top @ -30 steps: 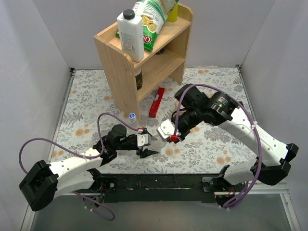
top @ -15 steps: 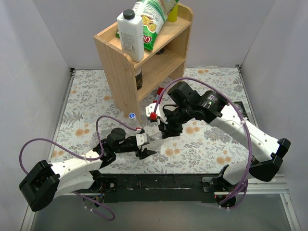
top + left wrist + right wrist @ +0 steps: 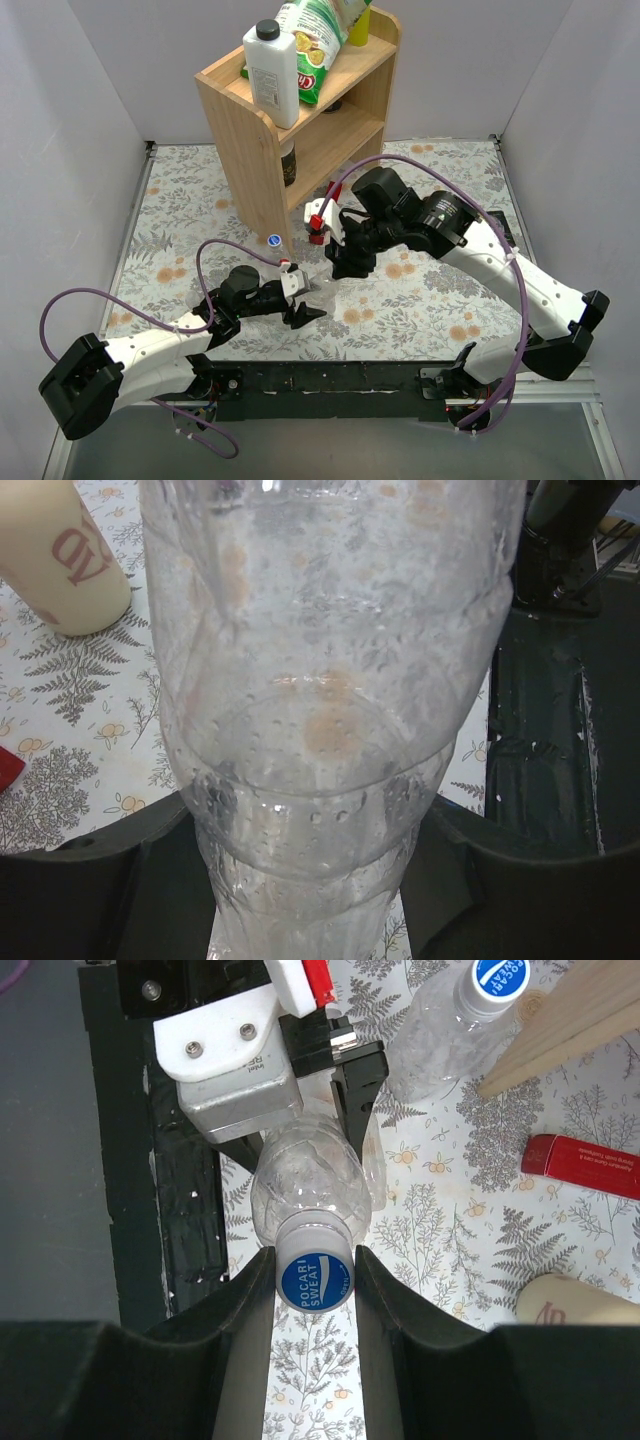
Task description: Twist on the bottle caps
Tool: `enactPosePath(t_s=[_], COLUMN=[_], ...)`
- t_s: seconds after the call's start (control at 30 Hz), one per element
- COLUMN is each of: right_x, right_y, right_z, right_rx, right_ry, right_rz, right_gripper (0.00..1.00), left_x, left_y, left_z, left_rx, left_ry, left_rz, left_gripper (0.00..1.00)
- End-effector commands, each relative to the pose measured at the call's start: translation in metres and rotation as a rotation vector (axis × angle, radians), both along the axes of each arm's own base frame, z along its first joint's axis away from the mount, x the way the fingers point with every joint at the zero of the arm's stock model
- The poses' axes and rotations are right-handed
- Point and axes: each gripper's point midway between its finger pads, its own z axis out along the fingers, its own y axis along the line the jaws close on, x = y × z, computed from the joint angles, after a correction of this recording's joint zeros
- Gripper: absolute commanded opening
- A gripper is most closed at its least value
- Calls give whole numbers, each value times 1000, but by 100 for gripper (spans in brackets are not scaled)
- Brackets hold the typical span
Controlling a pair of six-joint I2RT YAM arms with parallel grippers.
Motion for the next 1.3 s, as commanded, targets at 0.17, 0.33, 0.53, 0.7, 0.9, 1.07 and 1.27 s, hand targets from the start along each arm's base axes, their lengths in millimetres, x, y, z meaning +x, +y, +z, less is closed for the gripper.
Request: enactPosePath(t_s=[0.17,0.33,0.53,0.7,0.9,1.07,1.27], right_x=[26,17,12,2,10,9,7], right_y=[1,5,8,7,10,13,11], right_z=[-19,-25,-26,-35,-22,-7,9], right_rx=[-43,-48,-64,-85,-66,-37,-15], right_ry=[-48,0,34,84,29,14,-24], right_rz=[-144,-99,-63,-25,-21,-5,44], right_gripper=[1,1,1,24,45,70,89], left_x=[0,-2,-8,-6,-7,-10,-15], left_y=[-17,-16,-12,-9,-9,-7,-7], left_z=[118,115,89,84,70,55,42], left_rx=[-302,-296,-231,-223,-183,-140,-105], left_ry=[-211,-214,-198,-196,-192,-172,-144], left_rz=[-51,-55,-78,-59,-70,-83,-114], left_gripper=[0,0,0,0,0,0,0])
